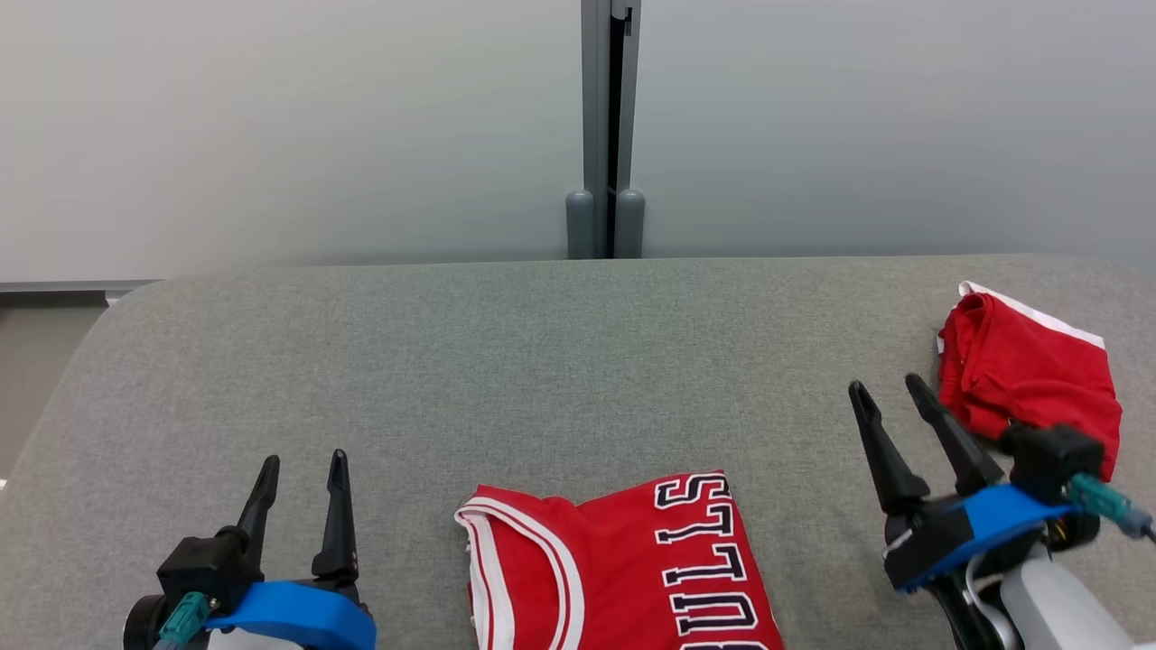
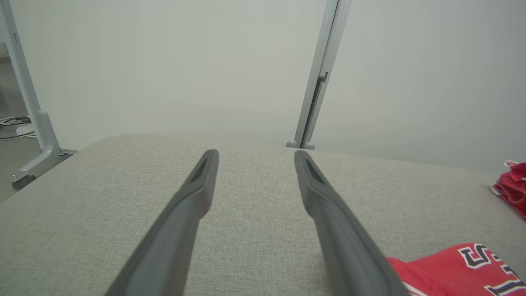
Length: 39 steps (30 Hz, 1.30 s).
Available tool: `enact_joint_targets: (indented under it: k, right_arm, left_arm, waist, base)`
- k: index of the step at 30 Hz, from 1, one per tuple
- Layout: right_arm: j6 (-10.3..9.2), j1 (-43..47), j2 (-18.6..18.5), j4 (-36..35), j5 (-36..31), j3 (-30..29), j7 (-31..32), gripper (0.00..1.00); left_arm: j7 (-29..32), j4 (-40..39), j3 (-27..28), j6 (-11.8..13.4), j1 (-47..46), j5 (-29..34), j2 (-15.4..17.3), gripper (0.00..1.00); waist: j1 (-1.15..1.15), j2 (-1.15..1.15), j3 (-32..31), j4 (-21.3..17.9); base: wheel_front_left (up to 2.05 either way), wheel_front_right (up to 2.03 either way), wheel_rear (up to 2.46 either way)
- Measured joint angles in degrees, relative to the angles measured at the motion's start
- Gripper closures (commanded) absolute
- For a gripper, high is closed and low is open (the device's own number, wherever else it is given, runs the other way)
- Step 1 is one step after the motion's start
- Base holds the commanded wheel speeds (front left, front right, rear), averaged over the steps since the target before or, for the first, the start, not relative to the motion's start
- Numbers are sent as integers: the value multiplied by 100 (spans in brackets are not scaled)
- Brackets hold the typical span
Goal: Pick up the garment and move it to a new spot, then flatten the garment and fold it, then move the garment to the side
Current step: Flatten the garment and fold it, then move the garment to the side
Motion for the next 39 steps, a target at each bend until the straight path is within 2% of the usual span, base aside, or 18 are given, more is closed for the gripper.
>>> enact_joint_targets:
  k: [7,16,22,28,39]
  right_arm:
    - [0,625,397,15,-804,-710,0,0]
    - [0,682,577,123,-1126,-725,0,0]
    - [0,574,573,510,-1010,-328,85,0]
    - [1,150,654,1057,-463,457,1270,0]
    - [0,-490,758,2262,13,894,2920,0]
  left_arm:
    - [0,-54,-5,-33,51,49,-18,0]
    - [0,-70,-11,-78,93,133,-51,0]
    - [0,-70,4,-81,104,156,-57,0]
    - [0,-38,-2,-82,107,167,-51,0]
    - [0,29,-52,-91,83,189,-34,0]
  waist:
    - [0,0,-34,-55]
    - [0,0,-65,-61]
    - [0,0,-73,43]
    - [0,0,-71,158]
    - [0,0,-44,509]
  base:
    - [0,0,0]
    - [0,0,0]
    - [0,0,0]
    - [0,0,0]
    - [0,0,0]
